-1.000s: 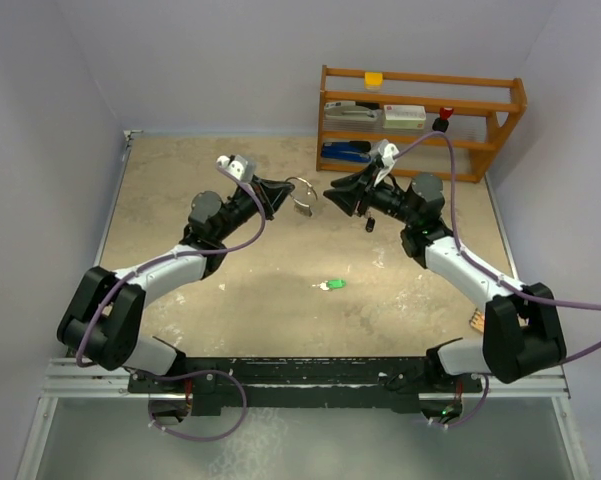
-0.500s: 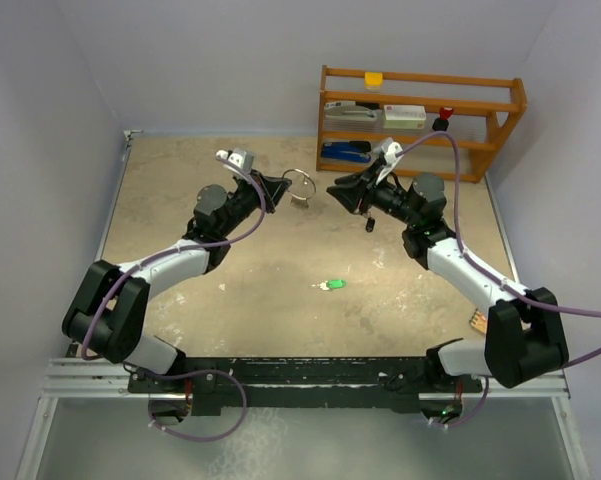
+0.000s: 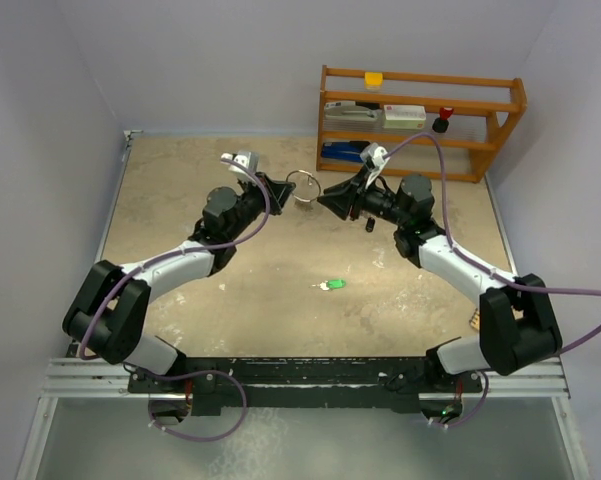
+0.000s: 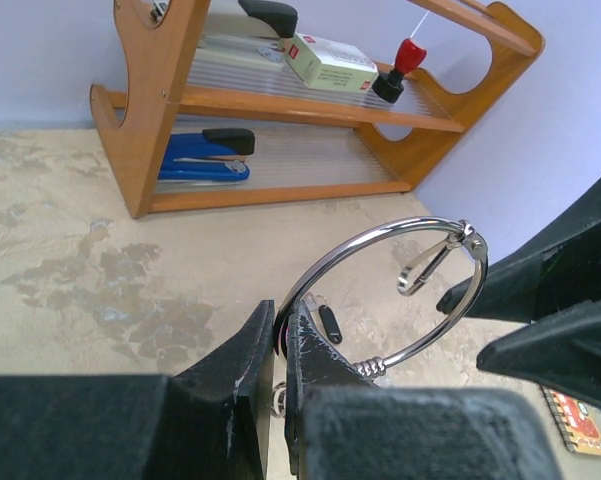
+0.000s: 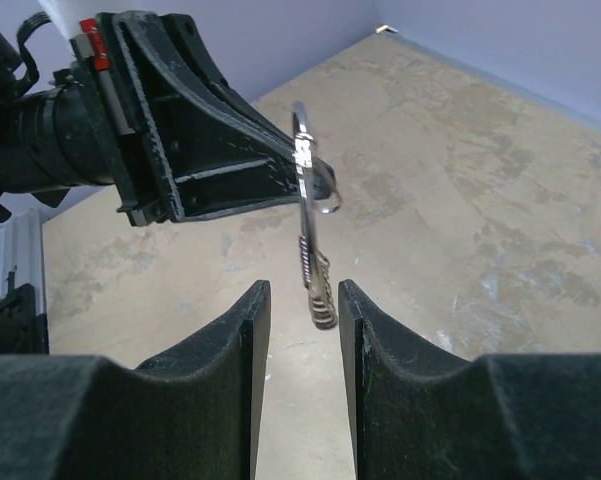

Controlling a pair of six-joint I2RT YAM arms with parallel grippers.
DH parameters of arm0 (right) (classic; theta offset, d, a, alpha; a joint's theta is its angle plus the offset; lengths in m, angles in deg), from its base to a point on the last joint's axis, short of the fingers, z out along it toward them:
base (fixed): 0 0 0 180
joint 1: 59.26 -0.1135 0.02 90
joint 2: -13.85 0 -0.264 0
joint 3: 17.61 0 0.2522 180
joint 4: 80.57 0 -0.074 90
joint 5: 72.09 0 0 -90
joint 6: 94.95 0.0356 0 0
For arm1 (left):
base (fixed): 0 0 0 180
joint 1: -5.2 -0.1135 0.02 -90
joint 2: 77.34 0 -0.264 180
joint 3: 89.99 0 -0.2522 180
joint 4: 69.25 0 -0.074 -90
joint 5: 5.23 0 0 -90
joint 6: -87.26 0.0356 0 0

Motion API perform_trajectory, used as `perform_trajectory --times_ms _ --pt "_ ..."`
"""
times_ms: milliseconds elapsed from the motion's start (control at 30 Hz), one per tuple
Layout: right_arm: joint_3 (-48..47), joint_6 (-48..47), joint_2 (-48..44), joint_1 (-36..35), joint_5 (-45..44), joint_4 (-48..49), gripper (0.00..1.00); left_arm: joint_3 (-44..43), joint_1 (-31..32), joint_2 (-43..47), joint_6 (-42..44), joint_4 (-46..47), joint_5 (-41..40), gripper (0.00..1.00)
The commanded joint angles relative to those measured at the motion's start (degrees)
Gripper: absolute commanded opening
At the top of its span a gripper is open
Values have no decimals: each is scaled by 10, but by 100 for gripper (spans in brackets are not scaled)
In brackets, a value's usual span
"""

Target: Put the keys on the keyring

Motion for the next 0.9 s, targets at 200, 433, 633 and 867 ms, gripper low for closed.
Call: perform_trajectory --times_ms 200,433,633,867 --pt "-25 -25 -24 -28 -58 -12 33 -46 43 25 -31 -58 -124 0" --pt "-28 -33 -27 -28 -76 -24 33 -40 49 31 -30 -63 -130 0" --pt "-8 -31 -48 -21 -64 -26 33 -22 49 54 4 -57 -110 0" --pt "-8 -32 -66 18 -23 -36 30 -5 32 69 41 -37 -6 0"
